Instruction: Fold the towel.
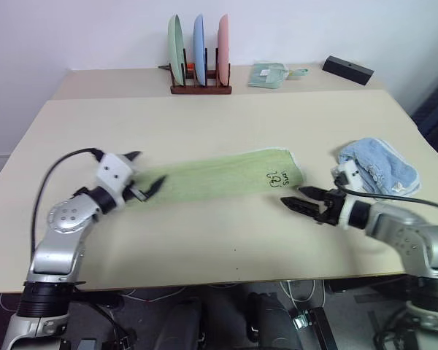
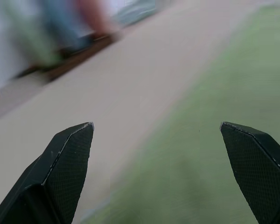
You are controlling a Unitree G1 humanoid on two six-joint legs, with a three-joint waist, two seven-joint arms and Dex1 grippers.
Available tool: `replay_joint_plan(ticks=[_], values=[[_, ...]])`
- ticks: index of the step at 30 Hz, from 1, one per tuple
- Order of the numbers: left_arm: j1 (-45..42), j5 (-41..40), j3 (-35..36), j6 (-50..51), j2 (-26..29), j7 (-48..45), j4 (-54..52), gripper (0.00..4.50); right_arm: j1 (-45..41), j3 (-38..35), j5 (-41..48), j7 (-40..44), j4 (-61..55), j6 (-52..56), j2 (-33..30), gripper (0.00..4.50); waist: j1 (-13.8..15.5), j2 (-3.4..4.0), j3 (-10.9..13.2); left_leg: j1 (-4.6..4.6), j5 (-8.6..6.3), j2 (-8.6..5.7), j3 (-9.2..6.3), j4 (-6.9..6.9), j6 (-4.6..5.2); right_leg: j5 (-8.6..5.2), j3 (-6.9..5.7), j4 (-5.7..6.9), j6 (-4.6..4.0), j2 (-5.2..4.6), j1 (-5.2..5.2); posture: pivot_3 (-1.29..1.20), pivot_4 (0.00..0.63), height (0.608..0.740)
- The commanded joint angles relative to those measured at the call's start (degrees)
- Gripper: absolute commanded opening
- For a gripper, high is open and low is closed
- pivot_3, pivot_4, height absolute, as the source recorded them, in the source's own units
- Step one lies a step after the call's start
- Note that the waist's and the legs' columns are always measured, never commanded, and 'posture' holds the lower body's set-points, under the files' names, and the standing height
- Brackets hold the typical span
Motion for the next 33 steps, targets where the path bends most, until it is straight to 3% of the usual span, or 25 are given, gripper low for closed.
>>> replay_joint_plan(ticks=[1, 9, 12, 19, 23, 30, 33], values=[[0.2, -0.4, -1.1, -0.4, 1.5, -3.0, -3.0, 4.44, -3.0, -5.7, 2.9, -7.8, -2.1, 5.6, 2.8, 4.50, 0.0, 0.01, 0.0, 0.00, 0.00, -0.02, 0.01, 0.00, 0.01, 0.00, 0.01, 0.00, 0.00, 0.00, 0.00, 0.00, 0.150, 0.740], [1.5, -3.1, -4.0, 3.1, -0.7, -5.4, -6.8, 4.44, -16.3, -23.4, 4.5, -31.2, 8.6, 9.1, 19.5, 4.50, -0.2, 0.03, 0.0, 0.03, -0.06, -0.05, 0.00, 0.01, 0.18, 0.00, 0.01, 0.10, 0.01, 0.23, 0.01, 0.00, 0.150, 0.740], [3.2, -4.3, -4.3, 4.7, -1.0, -5.9, -8.9, 4.50, -19.5, -26.1, 4.3, -35.8, 12.8, 7.3, 21.6, 3.68, -0.1, 0.05, 0.0, 0.03, 0.02, -0.04, 0.00, -0.04, 0.04, -0.01, 0.01, 0.13, 0.00, 0.27, -0.01, 0.00, 0.150, 0.740], [5.2, -4.6, -4.5, 4.3, -2.5, -5.8, -8.1, 4.50, -21.7, -27.0, 5.3, -39.4, 15.1, 4.4, 22.1, 0.21, -0.5, 0.06, 0.0, 0.03, -0.12, -0.04, 0.02, -0.04, 0.33, -0.01, 0.00, 0.15, 0.01, 0.31, 0.03, 0.00, 0.150, 0.740], [5.5, -3.8, -4.5, 2.7, -3.6, -5.4, -5.8, 4.50, -21.8, -28.2, 6.4, -39.3, 14.0, 2.3, 19.0, 0.09, -0.3, 0.08, 0.0, 0.06, -0.13, -0.04, 0.02, -0.04, 0.34, -0.02, -0.01, 0.15, 0.02, 0.32, 0.06, 0.00, 0.150, 0.740], [3.5, -2.1, -4.7, -0.5, -4.2, -5.9, -0.6, 4.50, -18.3, -24.6, 6.0, -29.9, 12.8, -0.2, 3.3, 0.09, -0.2, 0.08, 0.0, 0.05, -0.20, -0.05, 0.05, -0.04, 0.48, -0.03, -0.03, 0.11, 0.04, 0.32, 0.13, 0.00, 0.150, 0.740], [1.8, -1.7, -5.1, -0.5, -4.0, -6.2, 0.1, 4.50, -16.1, -15.6, 3.2, -21.2, 9.1, -3.7, -4.5, 0.09, -0.6, 0.10, 0.0, 0.07, -0.20, -0.01, 0.08, -0.04, 0.48, -0.03, -0.02, 0.11, 0.04, 0.34, 0.11, 0.00, 0.150, 0.740]])
